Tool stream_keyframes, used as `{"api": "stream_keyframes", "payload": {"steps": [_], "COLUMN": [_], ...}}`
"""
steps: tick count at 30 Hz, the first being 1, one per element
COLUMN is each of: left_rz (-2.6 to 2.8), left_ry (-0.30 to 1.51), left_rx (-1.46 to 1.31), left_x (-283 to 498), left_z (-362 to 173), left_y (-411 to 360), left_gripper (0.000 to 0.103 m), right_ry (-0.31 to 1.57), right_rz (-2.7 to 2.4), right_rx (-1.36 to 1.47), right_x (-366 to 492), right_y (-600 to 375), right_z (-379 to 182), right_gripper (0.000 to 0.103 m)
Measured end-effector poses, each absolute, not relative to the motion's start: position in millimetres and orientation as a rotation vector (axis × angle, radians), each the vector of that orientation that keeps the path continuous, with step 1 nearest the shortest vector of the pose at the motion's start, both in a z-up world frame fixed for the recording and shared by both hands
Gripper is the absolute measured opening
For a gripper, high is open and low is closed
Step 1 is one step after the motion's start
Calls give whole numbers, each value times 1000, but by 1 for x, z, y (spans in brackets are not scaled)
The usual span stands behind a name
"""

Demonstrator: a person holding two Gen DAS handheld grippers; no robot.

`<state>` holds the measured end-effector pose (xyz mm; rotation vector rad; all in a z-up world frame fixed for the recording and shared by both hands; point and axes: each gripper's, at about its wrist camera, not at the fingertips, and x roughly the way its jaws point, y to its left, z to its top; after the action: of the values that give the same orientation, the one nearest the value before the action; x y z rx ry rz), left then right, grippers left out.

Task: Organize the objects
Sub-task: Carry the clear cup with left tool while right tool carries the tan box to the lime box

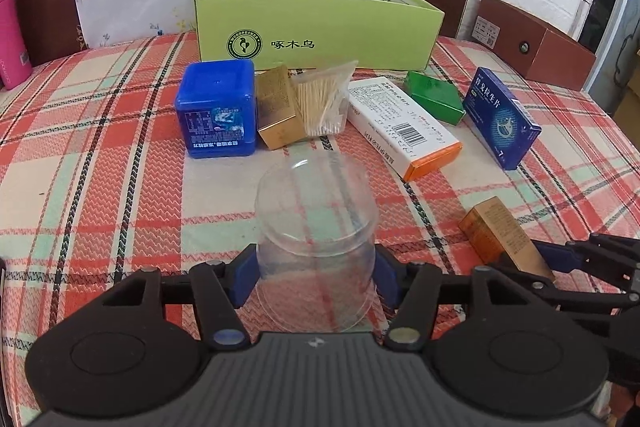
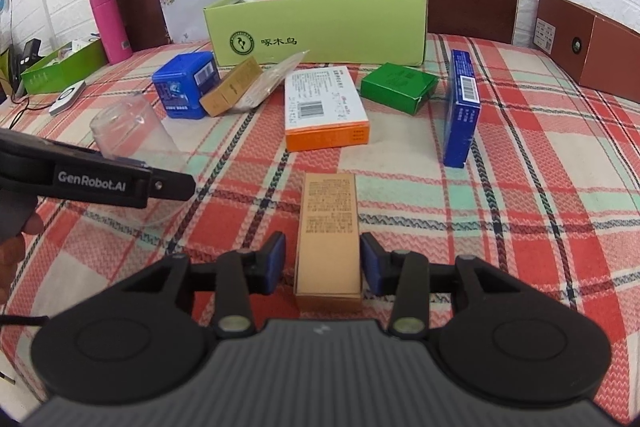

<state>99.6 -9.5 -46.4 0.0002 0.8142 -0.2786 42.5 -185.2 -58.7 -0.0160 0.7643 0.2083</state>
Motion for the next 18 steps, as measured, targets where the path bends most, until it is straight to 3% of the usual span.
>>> {"api": "stream_keyframes", "payload": {"steps": [4,7,10,18], "left_rz": [-290,-293,-296,-339], "left_ry": [816,817,810,682], "left_rx": [-8,-5,-10,-26], "left_x": [102,102,101,106], "left_z": [-46,-45,-42,14], "left_y": [-8,-8,-8,1], "left_gripper": [61,60,60,60], "right_ry": [766,760,761,700], "right_rz": [205,193,197,290], "right_rx": [-19,-27,-24,58], "right_x": [45,46,47,56], "right_y": [-184,-184,-186,-192], "right_z": [-61,-62,-62,-22], "right_gripper": [40,31,31,31]}}
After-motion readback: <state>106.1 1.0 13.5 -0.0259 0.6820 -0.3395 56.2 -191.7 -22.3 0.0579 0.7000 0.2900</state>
